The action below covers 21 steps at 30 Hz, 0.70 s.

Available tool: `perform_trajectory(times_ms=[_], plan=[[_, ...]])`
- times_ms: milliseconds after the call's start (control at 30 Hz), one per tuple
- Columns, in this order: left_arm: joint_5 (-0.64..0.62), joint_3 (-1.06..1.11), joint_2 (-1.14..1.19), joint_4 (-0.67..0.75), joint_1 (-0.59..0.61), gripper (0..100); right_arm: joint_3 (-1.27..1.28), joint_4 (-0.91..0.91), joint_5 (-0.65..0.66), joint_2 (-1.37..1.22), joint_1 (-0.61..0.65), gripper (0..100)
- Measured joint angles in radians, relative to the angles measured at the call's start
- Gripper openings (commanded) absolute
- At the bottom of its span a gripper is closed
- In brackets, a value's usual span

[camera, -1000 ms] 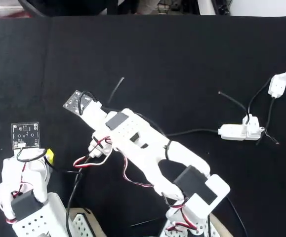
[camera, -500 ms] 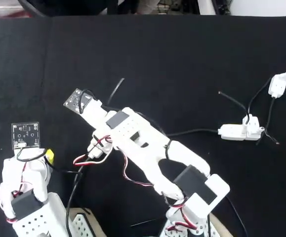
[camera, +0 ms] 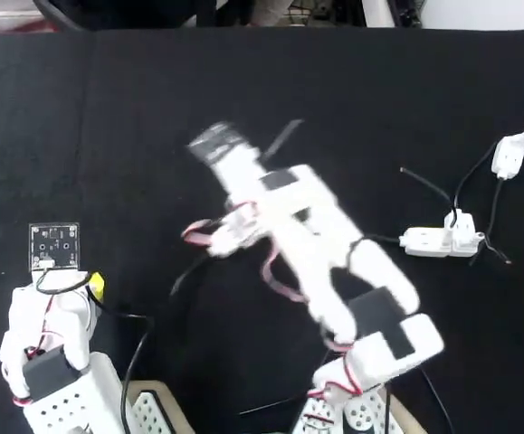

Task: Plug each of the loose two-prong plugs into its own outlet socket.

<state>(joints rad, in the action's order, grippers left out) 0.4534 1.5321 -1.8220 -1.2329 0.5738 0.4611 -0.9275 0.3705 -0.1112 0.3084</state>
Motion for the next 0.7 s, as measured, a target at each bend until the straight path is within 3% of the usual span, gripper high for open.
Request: perform_trajectory(times_ms=[300,500,600,700], plan=[[0.0,0.002,0.0,0.0,0.0,26,-0.147,-0.005,0.201,-0.008,-0.58,1.2],[0.0,0.002,0.0,0.0,0.0,26,-0.183,-0.006,0.245,-0.008,-0.743,2.0],[0.0,0.002,0.0,0.0,0.0,26,-0.183,-0.008,0.245,-0.008,-0.75,13.5],[0.0,0.002,0.0,0.0,0.0,26,-0.183,-0.041,0.245,-0.008,-0.75,34.3]])
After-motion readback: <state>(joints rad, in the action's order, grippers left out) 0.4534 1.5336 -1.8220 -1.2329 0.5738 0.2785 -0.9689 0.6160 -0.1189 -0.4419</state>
